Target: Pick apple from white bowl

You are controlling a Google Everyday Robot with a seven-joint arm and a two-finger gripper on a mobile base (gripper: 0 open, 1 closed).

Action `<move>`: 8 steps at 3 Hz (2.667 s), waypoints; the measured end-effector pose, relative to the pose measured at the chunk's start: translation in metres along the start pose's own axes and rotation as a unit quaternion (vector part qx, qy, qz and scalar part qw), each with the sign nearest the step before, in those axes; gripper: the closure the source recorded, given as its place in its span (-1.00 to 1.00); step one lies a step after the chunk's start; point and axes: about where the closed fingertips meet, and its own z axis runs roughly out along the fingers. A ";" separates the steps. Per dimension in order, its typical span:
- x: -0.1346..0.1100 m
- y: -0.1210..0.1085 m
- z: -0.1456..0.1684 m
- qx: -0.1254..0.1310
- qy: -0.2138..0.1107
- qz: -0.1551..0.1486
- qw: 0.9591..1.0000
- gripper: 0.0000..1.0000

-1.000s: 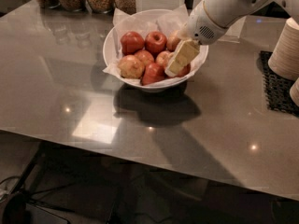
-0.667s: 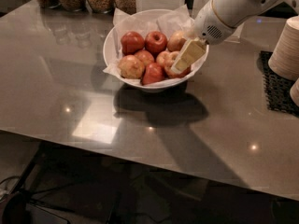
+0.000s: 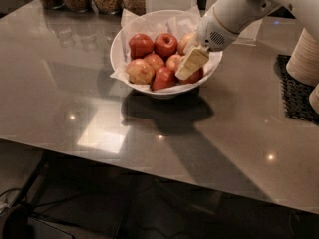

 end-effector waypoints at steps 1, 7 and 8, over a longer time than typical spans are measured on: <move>-0.001 0.008 0.021 -0.030 0.013 -0.005 0.999 -0.20; -0.087 0.034 0.017 -0.058 0.002 -0.106 0.993 1.00; -0.170 0.048 -0.012 -0.046 0.008 -0.189 0.981 1.00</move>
Offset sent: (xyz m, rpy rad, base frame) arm -0.0104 0.0241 -0.0409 -0.0748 0.1449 0.0782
